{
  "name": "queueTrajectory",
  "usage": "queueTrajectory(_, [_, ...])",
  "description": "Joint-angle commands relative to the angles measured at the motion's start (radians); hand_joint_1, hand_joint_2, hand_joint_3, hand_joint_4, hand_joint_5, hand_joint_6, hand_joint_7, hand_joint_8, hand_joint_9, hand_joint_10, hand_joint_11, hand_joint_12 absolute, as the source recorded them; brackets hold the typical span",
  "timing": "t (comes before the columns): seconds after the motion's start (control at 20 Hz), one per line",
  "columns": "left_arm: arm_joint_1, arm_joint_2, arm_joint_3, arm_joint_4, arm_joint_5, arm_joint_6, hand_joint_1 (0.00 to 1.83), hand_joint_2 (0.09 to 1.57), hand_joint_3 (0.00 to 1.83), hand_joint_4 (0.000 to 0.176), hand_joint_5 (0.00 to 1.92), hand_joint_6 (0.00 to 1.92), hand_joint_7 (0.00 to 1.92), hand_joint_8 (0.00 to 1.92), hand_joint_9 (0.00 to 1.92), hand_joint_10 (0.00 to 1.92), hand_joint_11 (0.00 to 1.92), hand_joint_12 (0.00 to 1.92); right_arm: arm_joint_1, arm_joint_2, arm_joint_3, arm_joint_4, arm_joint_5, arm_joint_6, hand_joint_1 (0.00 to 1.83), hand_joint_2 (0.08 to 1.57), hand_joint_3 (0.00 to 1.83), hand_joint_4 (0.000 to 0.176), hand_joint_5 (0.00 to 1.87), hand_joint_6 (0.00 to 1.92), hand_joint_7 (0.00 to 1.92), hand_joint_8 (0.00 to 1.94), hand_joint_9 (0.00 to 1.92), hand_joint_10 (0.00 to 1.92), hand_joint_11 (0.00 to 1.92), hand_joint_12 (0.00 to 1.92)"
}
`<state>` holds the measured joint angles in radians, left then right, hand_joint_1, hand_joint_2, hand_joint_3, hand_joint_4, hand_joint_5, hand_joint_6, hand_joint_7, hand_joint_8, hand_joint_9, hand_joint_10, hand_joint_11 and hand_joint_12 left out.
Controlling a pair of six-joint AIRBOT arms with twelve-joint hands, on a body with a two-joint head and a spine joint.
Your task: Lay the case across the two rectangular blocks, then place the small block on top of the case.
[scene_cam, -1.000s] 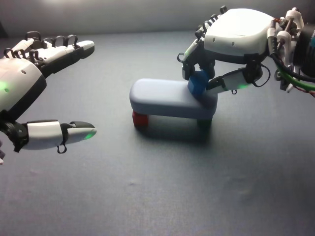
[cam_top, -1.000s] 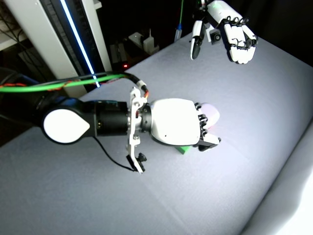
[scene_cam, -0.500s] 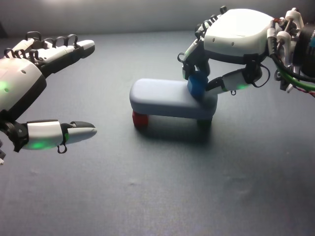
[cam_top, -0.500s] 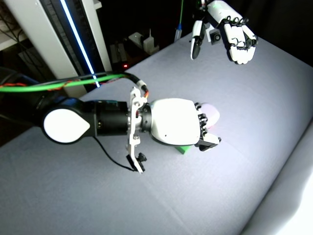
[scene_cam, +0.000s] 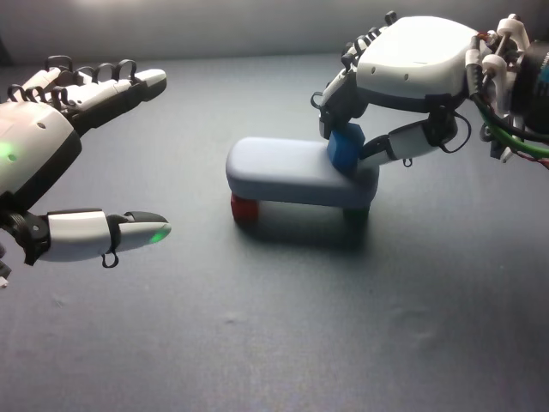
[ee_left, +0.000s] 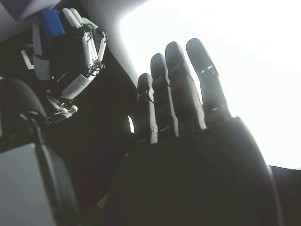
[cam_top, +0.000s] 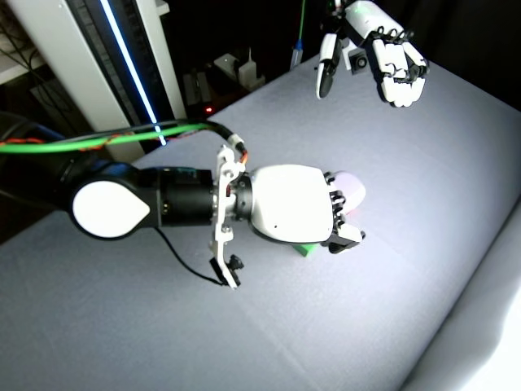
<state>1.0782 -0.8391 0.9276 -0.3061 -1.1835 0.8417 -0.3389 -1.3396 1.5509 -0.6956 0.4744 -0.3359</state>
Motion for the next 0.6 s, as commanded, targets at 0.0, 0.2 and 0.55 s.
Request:
queueTrajectory(0.0, [-0.011, -0.005, 0.007, 0.01, -0.128, -0.005, 0.84, 0.88, 0.0, 0.055, 0.26, 0.0, 0.38, 0.0, 0.37, 0.0, 0.0, 0.89, 0.015, 0.001, 0.006, 0.031, 0.075, 0.003, 1.18, 1.0, 0.0, 0.0, 0.91, 0.15, 1.03, 0.02, 0.98, 0.15, 0.43, 1.27])
queueTrajectory(0.2, [-0.011, -0.005, 0.007, 0.01, -0.128, -0.005, 0.84, 0.89, 0.0, 0.044, 0.27, 0.0, 0.38, 0.0, 0.38, 0.01, 0.01, 0.91, 0.015, 0.001, 0.009, 0.031, 0.069, 0.003, 1.2, 0.99, 0.0, 0.0, 0.94, 0.04, 1.0, 0.0, 0.94, 0.07, 0.33, 1.2])
queueTrajectory(0.55, [-0.011, -0.006, 0.007, 0.011, -0.13, -0.006, 0.84, 0.88, 0.0, 0.064, 0.27, 0.0, 0.38, 0.0, 0.38, 0.0, 0.0, 0.9, 0.015, 0.001, 0.01, 0.031, 0.067, 0.003, 1.17, 0.97, 0.0, 0.0, 0.89, 0.0, 0.95, 0.0, 0.92, 0.05, 0.34, 1.24])
